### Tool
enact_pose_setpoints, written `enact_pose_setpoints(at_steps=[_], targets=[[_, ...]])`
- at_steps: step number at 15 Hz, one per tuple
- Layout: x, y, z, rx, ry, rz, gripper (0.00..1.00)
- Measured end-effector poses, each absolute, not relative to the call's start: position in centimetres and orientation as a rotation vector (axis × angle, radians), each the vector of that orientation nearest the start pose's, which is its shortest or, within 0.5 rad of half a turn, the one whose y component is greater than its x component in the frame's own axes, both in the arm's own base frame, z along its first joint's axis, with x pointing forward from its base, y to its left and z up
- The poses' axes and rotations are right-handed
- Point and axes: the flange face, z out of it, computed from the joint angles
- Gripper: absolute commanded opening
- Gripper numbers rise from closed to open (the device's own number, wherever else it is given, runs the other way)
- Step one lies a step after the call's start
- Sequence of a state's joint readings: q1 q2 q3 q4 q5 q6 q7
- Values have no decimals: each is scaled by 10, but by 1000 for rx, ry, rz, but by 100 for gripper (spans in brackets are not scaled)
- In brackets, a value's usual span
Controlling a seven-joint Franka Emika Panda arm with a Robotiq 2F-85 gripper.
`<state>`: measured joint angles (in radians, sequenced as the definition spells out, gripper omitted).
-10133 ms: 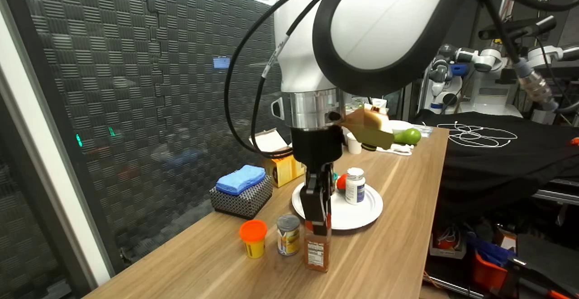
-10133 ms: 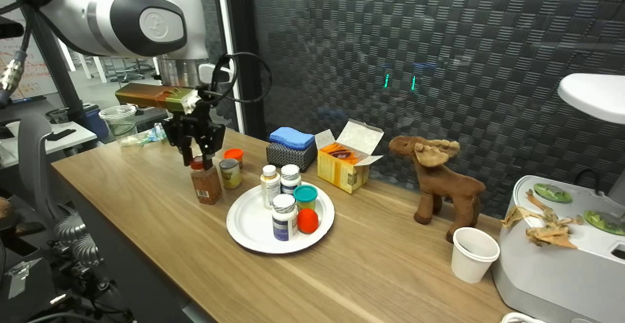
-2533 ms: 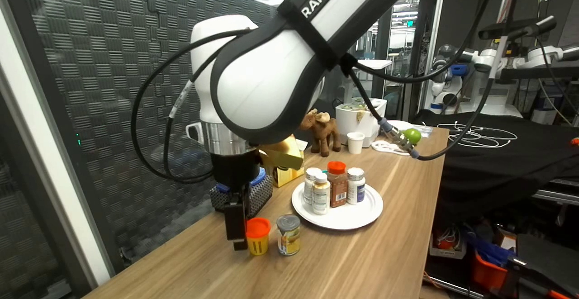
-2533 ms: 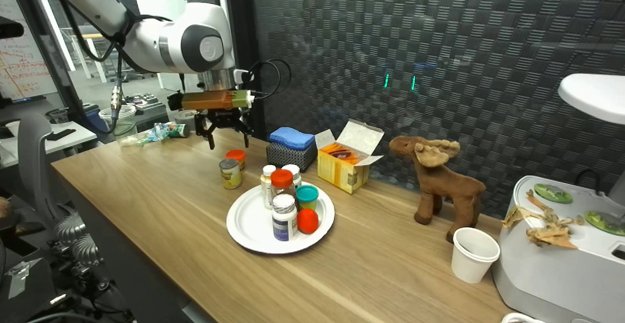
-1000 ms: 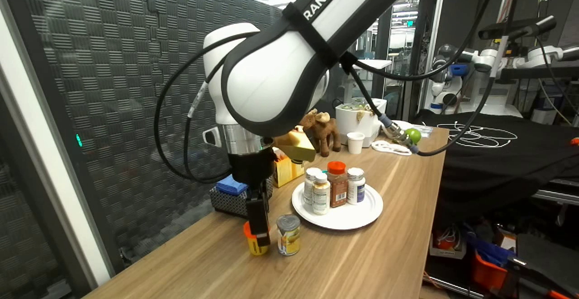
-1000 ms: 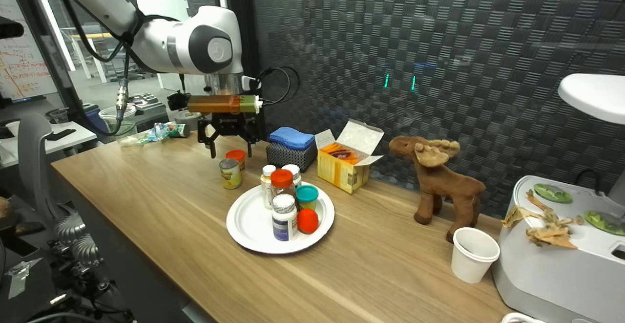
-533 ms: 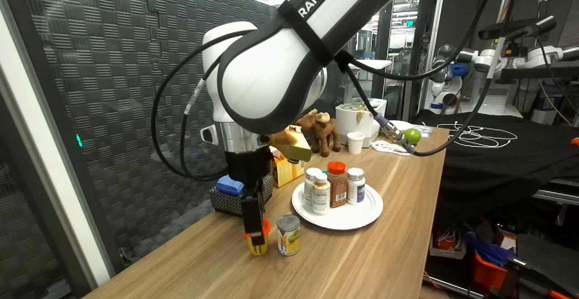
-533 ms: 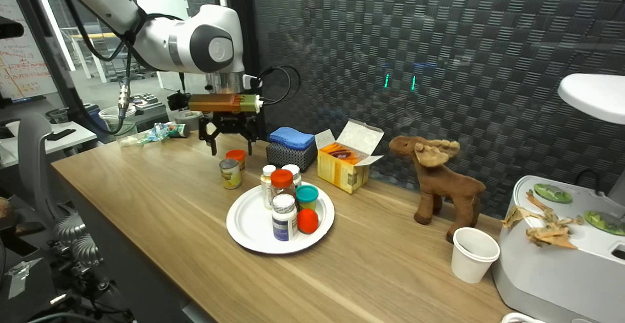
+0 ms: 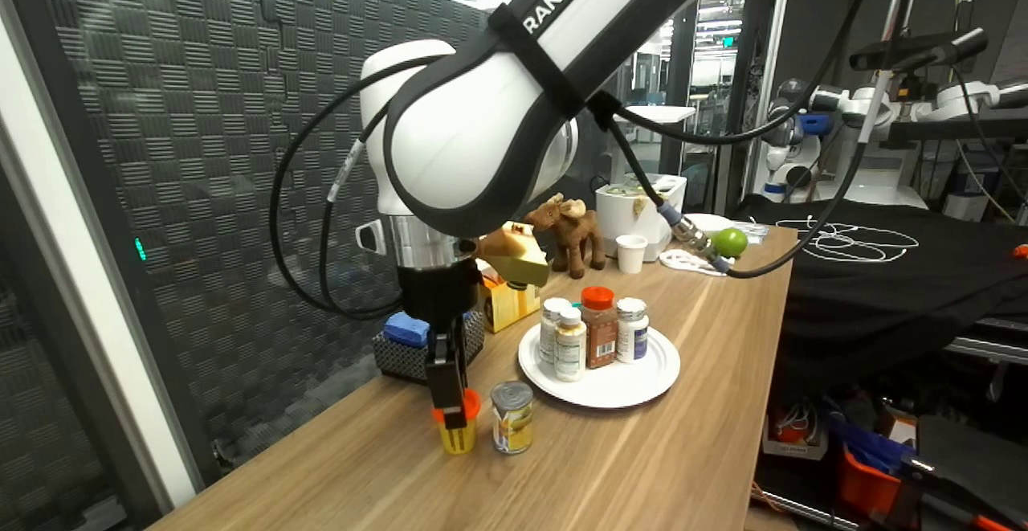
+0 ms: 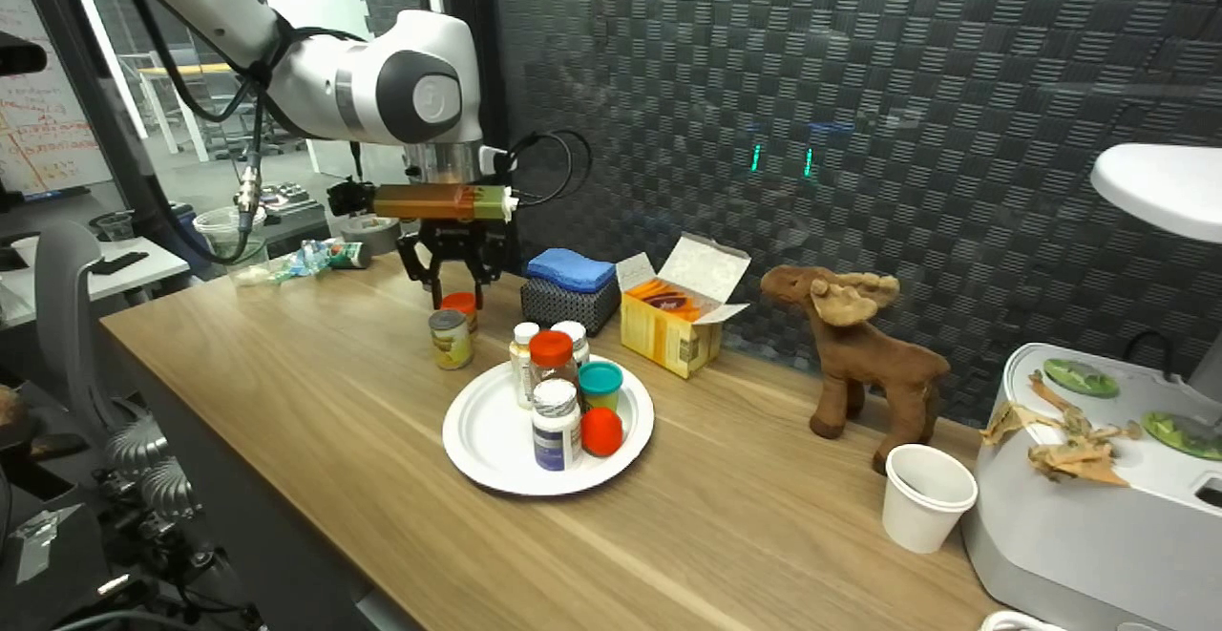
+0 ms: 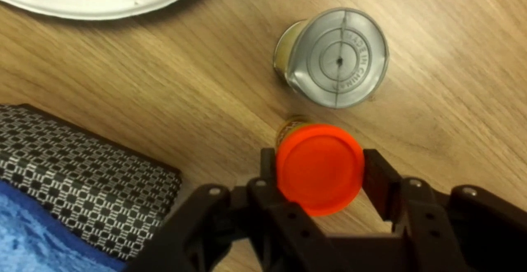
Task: Put the bottles and the orange plushie surrounding the white plate on the white plate
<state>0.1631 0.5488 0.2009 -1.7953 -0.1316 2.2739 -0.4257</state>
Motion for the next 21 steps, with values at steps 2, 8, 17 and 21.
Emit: enact_pose_setpoints(at_steps=[2, 8, 17, 21], targets=[[611, 219, 244, -2851, -1294, 87, 31], [612, 220, 244, -2851, -1293, 83, 29], [621, 215, 273, -2990, -969, -9, 29], [619, 202, 310, -3052, -751, -130, 29]])
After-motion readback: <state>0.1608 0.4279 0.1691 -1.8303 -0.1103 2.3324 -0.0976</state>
